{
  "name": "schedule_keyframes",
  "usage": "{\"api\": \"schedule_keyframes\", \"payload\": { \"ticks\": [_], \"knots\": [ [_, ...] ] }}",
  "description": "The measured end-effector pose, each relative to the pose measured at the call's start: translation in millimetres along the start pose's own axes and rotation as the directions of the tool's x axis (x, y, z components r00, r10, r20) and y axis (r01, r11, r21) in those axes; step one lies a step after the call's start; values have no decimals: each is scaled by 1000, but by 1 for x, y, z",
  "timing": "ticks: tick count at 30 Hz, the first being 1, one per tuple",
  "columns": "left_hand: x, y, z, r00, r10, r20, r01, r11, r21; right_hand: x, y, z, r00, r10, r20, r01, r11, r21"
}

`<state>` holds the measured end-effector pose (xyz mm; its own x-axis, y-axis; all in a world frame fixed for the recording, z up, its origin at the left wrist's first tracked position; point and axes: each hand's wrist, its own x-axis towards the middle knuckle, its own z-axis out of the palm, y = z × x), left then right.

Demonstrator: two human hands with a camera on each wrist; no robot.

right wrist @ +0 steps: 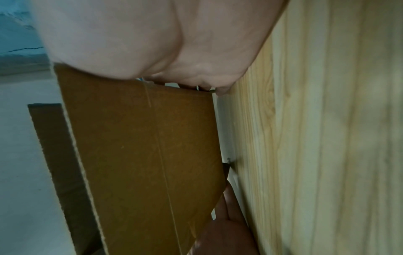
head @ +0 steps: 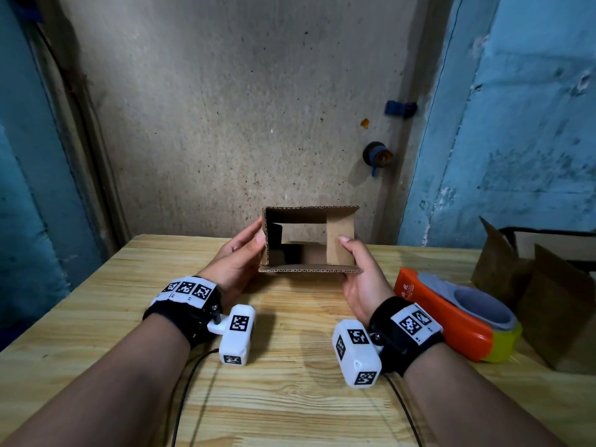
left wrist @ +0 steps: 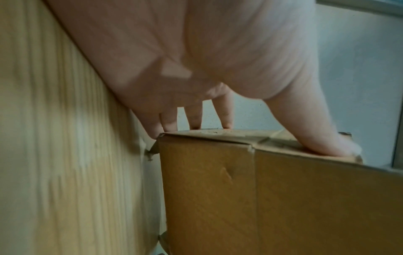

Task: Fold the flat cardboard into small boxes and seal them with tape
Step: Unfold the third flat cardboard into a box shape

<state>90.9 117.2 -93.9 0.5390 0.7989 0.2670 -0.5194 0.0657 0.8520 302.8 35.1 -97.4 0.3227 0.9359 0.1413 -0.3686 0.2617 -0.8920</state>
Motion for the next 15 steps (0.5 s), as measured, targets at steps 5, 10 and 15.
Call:
{"api": "schedule_keyframes", "payload": {
  "ticks": [5,10,15],
  "knots": [
    [0,0,-1,1000,12,7,-12,1000,-2,2,2,-3,999,30,21,-29,999,-26],
    [-1,1,0,1000,14,-1,-14,1000,17,0,1,-5,998,48,42,-46,998,-49],
    [0,-1,1,999,23,-39,-21,999,41,-1,1,-5,997,53,47,-51,997,-55]
  ]
}}
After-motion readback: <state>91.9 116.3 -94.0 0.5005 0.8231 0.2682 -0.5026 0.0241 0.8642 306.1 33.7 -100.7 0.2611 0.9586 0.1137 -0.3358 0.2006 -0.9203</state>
